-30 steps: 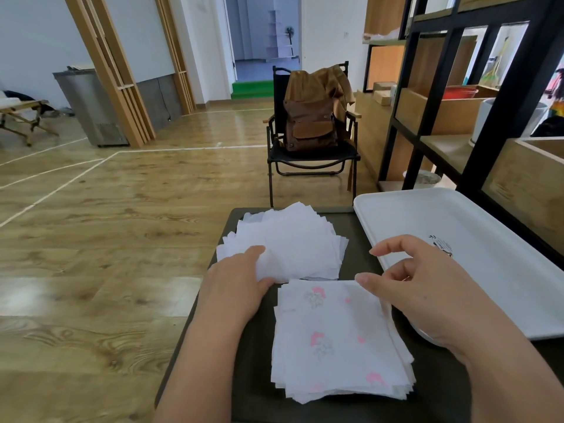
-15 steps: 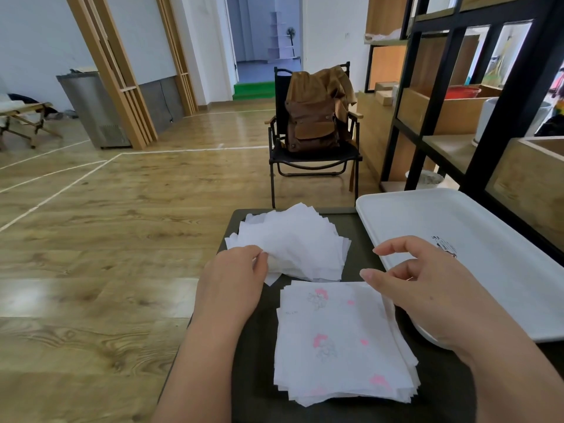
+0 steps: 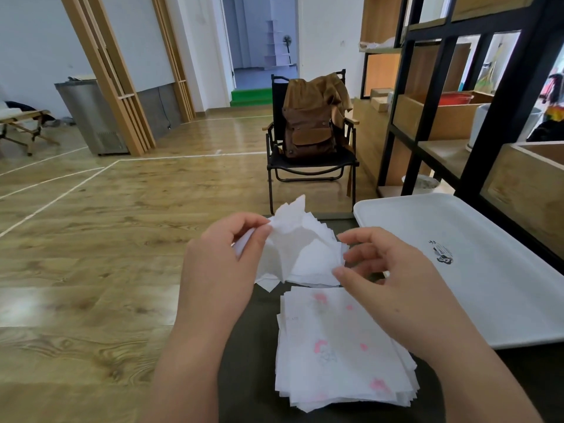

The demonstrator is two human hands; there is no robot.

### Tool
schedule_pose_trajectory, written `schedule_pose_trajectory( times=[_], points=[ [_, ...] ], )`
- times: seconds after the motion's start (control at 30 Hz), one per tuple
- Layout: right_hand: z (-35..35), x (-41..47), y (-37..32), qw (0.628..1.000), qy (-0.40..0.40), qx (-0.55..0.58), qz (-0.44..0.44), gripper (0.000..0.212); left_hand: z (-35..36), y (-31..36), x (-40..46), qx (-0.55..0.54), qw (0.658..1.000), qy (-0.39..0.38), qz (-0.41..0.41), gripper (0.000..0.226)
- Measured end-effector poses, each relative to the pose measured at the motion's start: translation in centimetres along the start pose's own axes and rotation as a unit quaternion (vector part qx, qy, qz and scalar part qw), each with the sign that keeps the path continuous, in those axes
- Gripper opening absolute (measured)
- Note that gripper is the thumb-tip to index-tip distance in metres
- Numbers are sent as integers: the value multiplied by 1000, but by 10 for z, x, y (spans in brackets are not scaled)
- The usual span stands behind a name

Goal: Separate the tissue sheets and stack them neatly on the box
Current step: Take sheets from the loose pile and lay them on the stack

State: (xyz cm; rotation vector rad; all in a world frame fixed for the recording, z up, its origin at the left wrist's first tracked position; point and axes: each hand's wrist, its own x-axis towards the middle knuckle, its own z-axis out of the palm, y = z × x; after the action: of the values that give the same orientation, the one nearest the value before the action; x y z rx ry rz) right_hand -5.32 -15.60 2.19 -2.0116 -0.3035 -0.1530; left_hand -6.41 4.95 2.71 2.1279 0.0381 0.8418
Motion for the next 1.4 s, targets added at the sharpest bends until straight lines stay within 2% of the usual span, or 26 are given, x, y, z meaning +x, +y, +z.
schedule_pose_trajectory(
  times=[0.1,0.17,0.23,0.3,0.4,0.47,0.57,0.67,0.7,0.77,0.83,0.9,0.97,1.0,1.07,1.13,1.23,1.4],
  points=[
    [10,1,-4,1000,-14,-4,-20,54,-5,5,1,-82,996,-30,-7,17],
    [12,2,-7,999,-24,16,-24,60,-8,10,2,-167,983,-72,-24,13],
    [11,2,-8,995,-43,89,-3,65,-13,14,2,-274,953,-114,-64,9],
    [7,3,-7,980,-79,184,22,70,-17,14,1,-335,921,-166,-108,19],
    [1,4,-3,959,-125,253,35,68,-21,16,-1,-352,891,-248,-143,24],
    [-2,5,-4,950,-154,269,30,54,-20,19,-1,-344,881,-289,-149,21],
    [-1,2,-7,940,-194,279,35,38,-18,18,-3,-325,876,-320,-155,23],
    [2,1,-8,933,-224,277,48,35,-17,19,-4,-312,871,-346,-153,25],
    [3,1,-8,934,-221,278,47,34,-17,21,-4,-303,877,-342,-147,25],
    [3,1,-9,938,-189,285,48,31,-15,23,-4,-282,907,-283,-131,26],
    [1,2,-8,942,-146,300,49,24,-15,26,-4,-254,938,-203,-118,40],
    [-1,3,-6,943,-102,313,56,31,-17,27,-3,-237,949,-176,-110,57],
    [-1,3,-4,942,-76,318,69,42,-21,28,-4,-223,945,-210,-116,67],
    [-1,3,-4,943,-67,317,76,41,-22,28,-4,-214,940,-236,-124,65],
    [-1,4,-2,944,-52,314,91,34,-22,26,-5,-185,935,-269,-137,51],
    [-3,5,-1,944,-44,311,102,26,-19,24,-5,-169,936,-266,-154,36],
    [-4,5,0,946,-41,307,96,25,-17,24,-5,-198,931,-265,-154,20],
    [-3,4,-4,954,19,284,95,29,-15,19,-4,-228,920,-253,-195,42]
  ],
)
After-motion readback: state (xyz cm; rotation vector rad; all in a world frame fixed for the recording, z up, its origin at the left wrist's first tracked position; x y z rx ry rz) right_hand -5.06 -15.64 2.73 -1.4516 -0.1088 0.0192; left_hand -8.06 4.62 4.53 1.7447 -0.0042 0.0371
